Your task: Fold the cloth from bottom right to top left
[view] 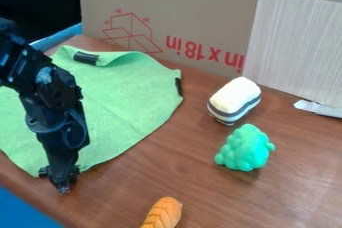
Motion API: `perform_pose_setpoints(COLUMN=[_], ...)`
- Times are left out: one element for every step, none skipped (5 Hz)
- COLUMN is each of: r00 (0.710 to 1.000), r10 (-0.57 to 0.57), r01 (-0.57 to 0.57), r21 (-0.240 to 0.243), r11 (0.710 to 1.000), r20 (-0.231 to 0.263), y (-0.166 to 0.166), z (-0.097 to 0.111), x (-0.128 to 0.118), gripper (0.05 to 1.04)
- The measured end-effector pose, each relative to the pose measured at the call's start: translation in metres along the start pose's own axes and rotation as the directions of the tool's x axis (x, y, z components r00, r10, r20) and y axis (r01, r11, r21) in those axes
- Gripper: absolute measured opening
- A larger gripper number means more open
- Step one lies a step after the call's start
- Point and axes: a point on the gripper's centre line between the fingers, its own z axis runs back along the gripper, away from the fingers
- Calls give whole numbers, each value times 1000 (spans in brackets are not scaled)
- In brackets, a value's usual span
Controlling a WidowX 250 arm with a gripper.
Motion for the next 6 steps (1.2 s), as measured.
perform_pose_setpoints(r00=[1000,1000,1000,999,992,979], r10=[13,0,2,29,107,188], r01=[-13,0,-1,-27,-102,-182], r21=[-19,-37,-52,-61,-74,-87], r11=[1000,999,999,998,992,980], r20=[-3,0,9,40,66,74], y=[-1,-2,-2,14,45,74], z=[-1,1,8,25,42,45], x=[-4,-7,-11,-12,-9,-3], gripper=[368,159,65,54,53,53])
